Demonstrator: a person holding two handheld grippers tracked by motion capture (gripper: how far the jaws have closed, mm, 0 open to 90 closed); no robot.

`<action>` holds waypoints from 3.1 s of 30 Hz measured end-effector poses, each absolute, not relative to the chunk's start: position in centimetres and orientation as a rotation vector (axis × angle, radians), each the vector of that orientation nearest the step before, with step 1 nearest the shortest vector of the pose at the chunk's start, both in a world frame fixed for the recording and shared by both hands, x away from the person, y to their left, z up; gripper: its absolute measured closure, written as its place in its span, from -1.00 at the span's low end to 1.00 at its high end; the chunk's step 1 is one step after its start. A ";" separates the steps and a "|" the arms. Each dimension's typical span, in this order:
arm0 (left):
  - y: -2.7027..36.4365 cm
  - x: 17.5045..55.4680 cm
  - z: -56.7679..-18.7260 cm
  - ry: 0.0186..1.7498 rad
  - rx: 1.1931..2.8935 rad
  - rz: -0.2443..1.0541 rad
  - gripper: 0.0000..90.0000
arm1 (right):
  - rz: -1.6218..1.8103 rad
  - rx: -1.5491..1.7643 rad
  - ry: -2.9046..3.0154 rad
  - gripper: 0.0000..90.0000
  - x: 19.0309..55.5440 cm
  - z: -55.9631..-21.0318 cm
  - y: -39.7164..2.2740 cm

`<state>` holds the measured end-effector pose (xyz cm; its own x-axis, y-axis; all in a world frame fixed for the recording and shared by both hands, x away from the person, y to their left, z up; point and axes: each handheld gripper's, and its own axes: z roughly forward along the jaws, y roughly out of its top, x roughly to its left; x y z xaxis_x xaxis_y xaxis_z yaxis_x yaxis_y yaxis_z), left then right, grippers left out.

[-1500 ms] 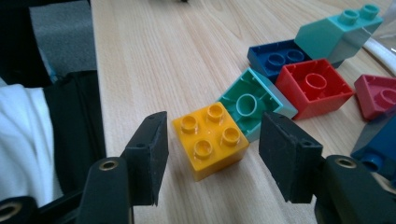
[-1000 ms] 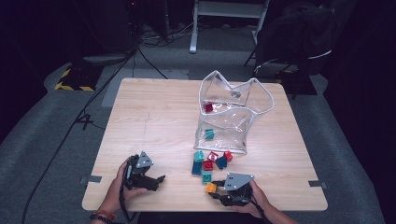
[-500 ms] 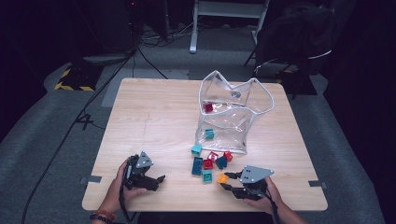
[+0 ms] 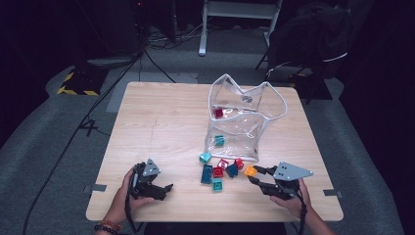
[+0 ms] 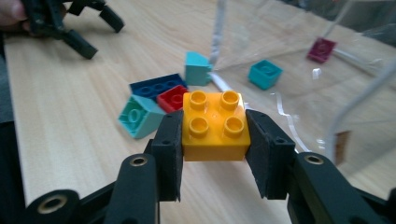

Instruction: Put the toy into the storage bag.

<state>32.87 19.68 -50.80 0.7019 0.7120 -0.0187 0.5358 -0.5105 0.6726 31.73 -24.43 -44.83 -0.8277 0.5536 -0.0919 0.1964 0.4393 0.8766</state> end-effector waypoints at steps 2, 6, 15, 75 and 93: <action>19.7 32.9 -50.8 0.947 2.240 0.341 -0.87 | 1.347 0.645 2.306 0.31 31.9 -44.6 -24.9; 19.7 32.9 -50.8 0.947 2.240 0.342 -0.87 | 1.370 0.680 2.258 0.31 32.2 -44.0 -26.1; 19.7 32.9 -50.8 0.947 2.240 0.341 -0.87 | 1.374 0.720 2.200 0.31 32.5 -43.2 -27.4; 19.7 32.9 -50.8 0.947 2.240 0.342 -0.87 | 1.326 0.854 1.949 0.31 42.2 -31.6 -26.5; 19.7 32.9 -50.8 0.947 2.240 0.342 -0.87 | 1.310 0.869 1.951 0.27 42.8 -31.8 -25.8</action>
